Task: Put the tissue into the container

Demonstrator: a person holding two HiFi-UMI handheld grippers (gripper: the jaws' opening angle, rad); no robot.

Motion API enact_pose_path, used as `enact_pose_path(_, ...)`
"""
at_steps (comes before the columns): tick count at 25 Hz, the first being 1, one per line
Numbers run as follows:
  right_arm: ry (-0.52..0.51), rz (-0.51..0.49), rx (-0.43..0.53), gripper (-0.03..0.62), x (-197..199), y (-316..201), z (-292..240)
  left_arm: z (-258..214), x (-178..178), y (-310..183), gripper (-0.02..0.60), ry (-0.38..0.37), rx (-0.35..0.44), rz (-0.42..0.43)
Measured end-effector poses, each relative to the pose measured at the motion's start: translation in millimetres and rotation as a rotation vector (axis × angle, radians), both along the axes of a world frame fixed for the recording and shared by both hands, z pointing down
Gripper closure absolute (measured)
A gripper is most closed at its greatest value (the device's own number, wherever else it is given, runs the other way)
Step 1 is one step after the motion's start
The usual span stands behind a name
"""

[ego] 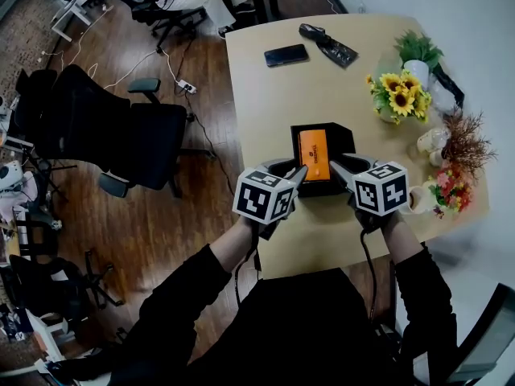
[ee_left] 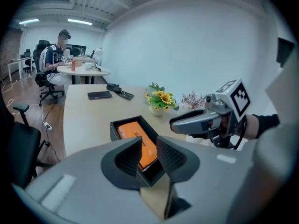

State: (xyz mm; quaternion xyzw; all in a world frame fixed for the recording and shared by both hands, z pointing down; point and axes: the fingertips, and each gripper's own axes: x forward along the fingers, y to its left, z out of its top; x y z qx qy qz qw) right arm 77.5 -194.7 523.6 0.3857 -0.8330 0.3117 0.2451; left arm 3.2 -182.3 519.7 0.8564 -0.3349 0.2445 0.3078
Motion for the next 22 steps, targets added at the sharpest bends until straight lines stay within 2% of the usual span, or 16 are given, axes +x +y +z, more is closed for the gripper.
enact_pose_path(11, 0.031, 0.058, 0.213, 0.490, -2, 46, -67, -59, -14, 57, 0.503, -0.016, 0.254, 0.089)
enact_pose_path(16, 0.064, 0.101, 0.309, 0.490, -2, 70, -83, -78, -34, 82, 0.503, 0.014, 0.371, 0.078)
enact_pose_path(22, 0.053, 0.180, 0.427, 0.490, 0, 111, -108, -94, -58, 121, 0.503, 0.050, 0.471, 0.087)
